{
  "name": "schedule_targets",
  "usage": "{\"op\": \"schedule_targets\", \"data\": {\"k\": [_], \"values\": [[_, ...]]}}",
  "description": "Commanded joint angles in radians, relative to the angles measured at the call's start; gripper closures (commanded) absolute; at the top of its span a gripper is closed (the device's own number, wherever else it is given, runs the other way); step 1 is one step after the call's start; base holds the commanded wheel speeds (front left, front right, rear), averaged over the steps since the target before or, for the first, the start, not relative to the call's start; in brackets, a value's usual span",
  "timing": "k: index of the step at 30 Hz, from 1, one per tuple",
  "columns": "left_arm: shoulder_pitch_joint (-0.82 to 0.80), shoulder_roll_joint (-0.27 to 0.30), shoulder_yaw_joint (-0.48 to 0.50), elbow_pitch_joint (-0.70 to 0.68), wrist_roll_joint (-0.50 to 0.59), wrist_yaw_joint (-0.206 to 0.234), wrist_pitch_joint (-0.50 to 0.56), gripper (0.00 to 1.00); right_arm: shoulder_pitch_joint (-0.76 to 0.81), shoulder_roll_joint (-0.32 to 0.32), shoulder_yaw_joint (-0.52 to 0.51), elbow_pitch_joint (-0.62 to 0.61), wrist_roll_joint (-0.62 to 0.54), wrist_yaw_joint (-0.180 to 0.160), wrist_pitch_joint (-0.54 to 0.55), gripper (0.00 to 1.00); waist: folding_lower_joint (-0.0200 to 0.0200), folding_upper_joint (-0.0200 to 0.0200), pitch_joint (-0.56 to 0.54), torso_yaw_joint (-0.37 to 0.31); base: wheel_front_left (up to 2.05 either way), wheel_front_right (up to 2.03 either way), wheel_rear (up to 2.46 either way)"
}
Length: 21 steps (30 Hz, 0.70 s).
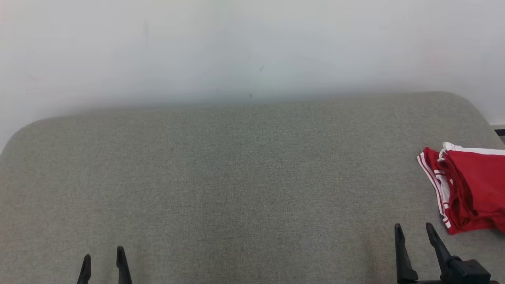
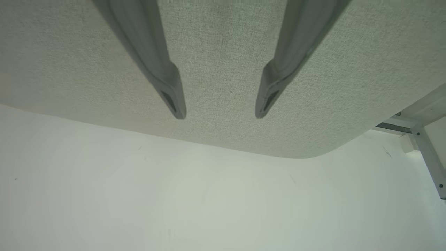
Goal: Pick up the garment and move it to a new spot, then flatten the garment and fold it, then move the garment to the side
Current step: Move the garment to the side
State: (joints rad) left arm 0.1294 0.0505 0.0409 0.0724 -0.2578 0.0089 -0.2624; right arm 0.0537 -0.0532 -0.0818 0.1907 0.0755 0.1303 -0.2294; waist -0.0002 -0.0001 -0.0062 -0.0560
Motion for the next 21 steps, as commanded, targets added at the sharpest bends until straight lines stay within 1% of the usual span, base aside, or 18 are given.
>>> {"op": "schedule_targets", "data": {"k": [1,14,21], "values": [[0.018,0.0,0.009,0.007,-0.014,0.0,-0.003,0.0,0.011,0.003,0.002,0.006,-0.009,0.0,-0.009,0.0,0.0002,0.0001,-0.005,0.0,0.0,0.0,0.0],[0.037,0.0,0.023,0.025,-0.001,-0.01,-0.003,0.0,0.015,0.003,0.019,0.01,-0.018,0.0,-0.025,0.0,0.0002,0.0001,-0.011,0.006,0.0,0.0,0.0],[0.043,0.0,0.026,0.043,0.012,-0.025,-0.003,0.0,0.032,0.003,0.038,-0.004,-0.058,0.0,-0.035,0.0,0.0002,0.0001,-0.025,0.017,0.0,0.0,0.0]]}}
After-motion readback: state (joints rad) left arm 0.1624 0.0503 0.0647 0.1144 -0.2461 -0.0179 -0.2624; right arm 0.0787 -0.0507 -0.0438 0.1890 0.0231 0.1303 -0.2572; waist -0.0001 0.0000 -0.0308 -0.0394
